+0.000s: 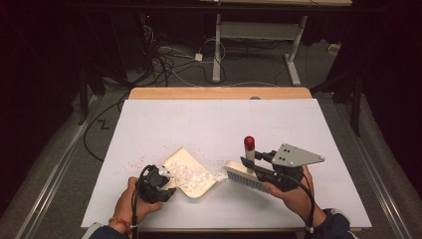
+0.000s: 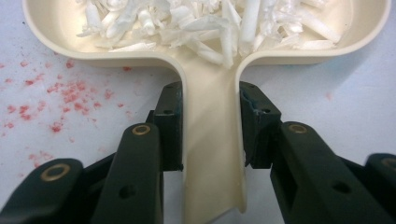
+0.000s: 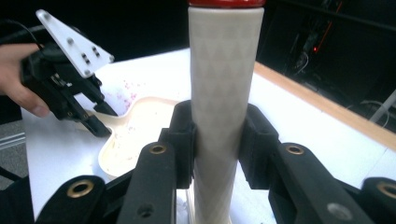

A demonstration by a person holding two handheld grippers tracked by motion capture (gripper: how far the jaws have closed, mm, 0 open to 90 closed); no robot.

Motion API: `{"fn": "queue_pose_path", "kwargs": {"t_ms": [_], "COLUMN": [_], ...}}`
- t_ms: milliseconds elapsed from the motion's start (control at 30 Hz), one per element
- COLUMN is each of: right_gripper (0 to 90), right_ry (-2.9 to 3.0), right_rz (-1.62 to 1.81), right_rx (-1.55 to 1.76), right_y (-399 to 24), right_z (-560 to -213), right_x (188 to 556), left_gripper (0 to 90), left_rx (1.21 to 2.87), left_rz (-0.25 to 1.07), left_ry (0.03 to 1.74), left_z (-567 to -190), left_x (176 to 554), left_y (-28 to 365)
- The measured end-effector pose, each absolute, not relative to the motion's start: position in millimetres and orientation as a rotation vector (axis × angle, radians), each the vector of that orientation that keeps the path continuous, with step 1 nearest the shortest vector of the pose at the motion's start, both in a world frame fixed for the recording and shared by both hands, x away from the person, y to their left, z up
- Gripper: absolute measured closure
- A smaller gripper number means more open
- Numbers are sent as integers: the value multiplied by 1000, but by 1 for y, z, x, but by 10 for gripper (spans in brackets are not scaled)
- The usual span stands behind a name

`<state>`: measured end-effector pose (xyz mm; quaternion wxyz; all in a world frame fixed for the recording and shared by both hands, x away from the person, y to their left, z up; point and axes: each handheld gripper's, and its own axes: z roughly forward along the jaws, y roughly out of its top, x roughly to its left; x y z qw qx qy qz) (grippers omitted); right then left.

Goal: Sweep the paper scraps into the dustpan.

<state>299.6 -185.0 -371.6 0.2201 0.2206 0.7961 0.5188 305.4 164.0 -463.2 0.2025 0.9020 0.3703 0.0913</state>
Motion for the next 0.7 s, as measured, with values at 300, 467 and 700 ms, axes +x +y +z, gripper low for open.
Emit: {"fn": "queue_pose_path", "kwargs": {"t_ms": [300,467,700], "right_gripper": [708,707,707], "right_ry": [2189,2186,2183], "right_rz": [1482,1518,1560], "right_rx": [631,603,554], "right_y": [-161,-136,-136], "right_z": [-380,-378,-369], "right_x": [317,326,318], "left_gripper": [633,633,632], "left_rx": [2526,2524,2509], "left_rz": [251,254,253], "left_ry": [1016,1015,1020], "left_z": [-463,-463,-464], "left_x": [306,305,304], "left_y": [160,159,160]}}
